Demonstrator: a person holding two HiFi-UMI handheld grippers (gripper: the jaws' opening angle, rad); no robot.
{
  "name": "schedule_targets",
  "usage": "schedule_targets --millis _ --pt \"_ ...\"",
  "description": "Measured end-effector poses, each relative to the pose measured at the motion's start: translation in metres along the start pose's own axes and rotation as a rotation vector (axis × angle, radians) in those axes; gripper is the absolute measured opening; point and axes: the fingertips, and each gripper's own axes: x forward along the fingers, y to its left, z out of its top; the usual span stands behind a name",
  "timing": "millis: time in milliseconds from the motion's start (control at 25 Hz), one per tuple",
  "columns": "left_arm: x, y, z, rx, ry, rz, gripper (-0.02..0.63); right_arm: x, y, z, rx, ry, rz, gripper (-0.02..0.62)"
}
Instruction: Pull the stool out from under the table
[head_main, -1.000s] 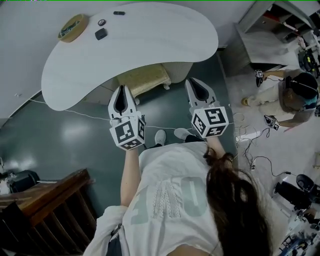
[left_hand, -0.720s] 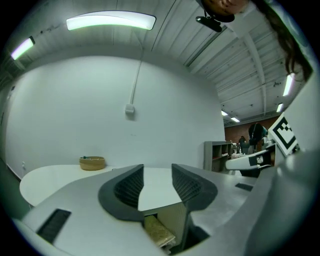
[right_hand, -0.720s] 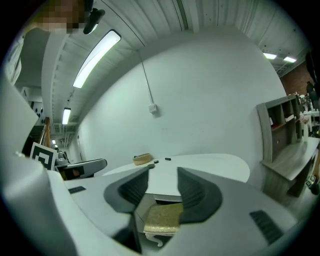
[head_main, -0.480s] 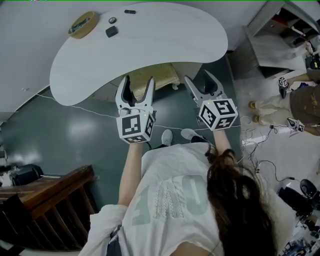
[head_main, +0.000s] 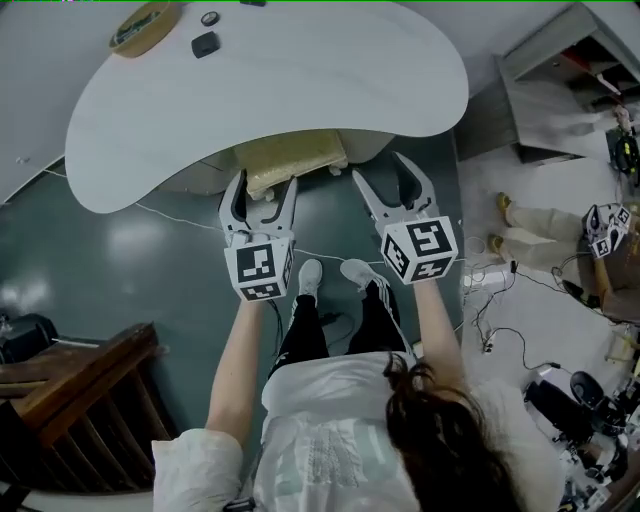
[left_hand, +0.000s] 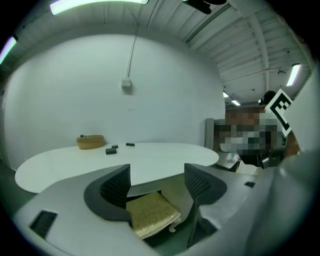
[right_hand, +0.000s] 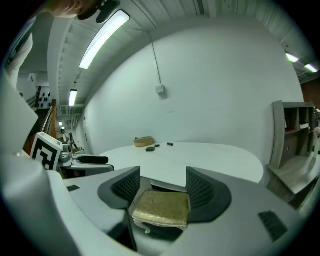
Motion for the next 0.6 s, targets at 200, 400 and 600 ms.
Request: schedule_targets --millis 200,400,600 --pt "0.031 0.019 -0.109 -0.03 0.117 0.046 0.314 0.049 -0.014 -0.08 -0.052 0.077 0.014 0.281" --pt "0.08 0.05 -0.215 -0.032 0.158 0.088 0.324 0.119 -0.037 -0.172 -0.083 0.125 0.006 0.282" --pt "0.109 0.07 -0.313 -0.029 0.179 0.154 0.332 0.176 -0.06 -0.266 -0.155 0.189 0.001 0.291"
